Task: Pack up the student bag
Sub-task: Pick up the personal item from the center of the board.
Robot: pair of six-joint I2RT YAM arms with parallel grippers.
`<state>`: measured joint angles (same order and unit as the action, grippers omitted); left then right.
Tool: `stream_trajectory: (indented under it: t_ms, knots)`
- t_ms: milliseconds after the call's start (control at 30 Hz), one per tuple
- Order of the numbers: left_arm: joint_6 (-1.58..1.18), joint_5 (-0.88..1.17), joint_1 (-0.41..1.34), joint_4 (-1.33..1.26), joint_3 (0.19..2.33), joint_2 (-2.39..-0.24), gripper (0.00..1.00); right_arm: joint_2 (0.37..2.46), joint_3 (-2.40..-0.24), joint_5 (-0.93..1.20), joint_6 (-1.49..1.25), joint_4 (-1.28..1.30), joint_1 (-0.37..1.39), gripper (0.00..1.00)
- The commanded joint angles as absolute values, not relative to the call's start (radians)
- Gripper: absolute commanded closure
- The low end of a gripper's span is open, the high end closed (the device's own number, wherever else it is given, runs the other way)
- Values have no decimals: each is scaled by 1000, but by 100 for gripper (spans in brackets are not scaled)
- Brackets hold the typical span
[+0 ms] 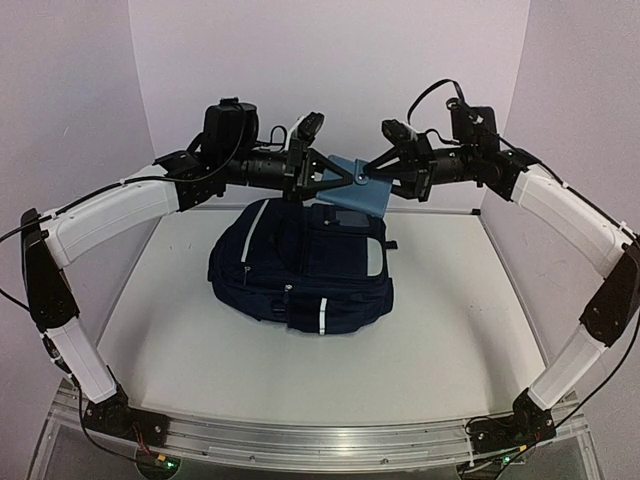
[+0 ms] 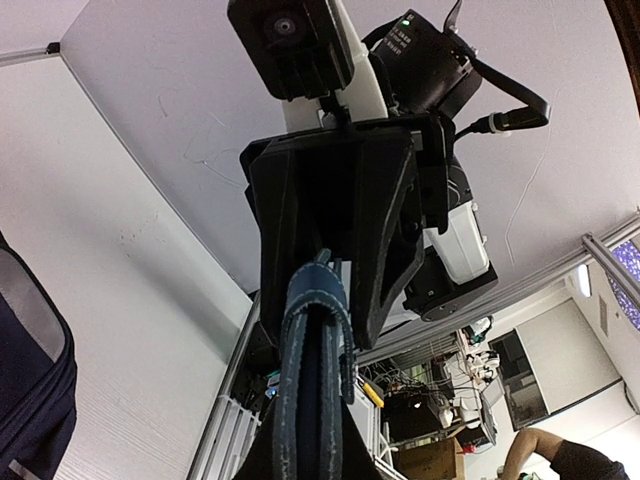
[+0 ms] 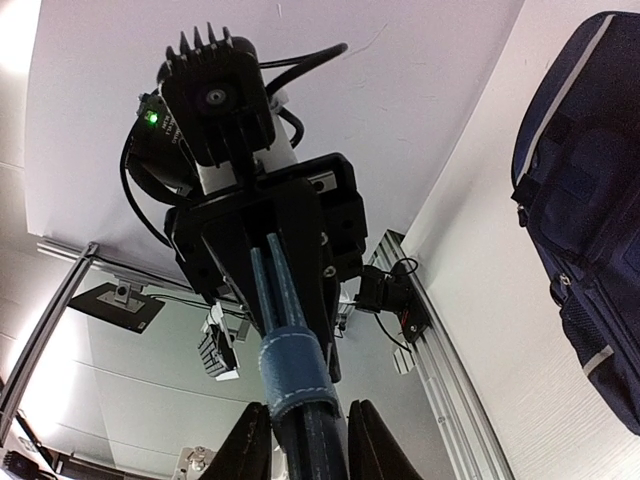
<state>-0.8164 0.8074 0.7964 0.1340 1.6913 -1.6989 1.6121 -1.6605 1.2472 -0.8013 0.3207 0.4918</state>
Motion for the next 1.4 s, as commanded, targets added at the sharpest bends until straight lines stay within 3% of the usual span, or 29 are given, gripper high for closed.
stream_trajectory:
  t_ms: [0, 500, 667, 967, 1367]
  knots:
    - [-829, 786, 783, 62, 1697, -1686, 100, 1569, -1649, 1276, -783, 273, 517, 76]
    - [-816, 808, 783, 70, 1718, -1695, 100, 1584, -1656, 1237, -762, 275, 534, 75]
    - [-813, 815, 783, 74, 1724, -1698, 100, 1594, -1662, 1230, -757, 274, 534, 68]
    - [-805, 818, 783, 67, 1724, -1699, 100, 1615, -1680, 1250, -738, 273, 548, 76]
    - [-805, 859, 783, 41, 1760, -1736, 100, 1635, -1690, 1259, -731, 273, 569, 78]
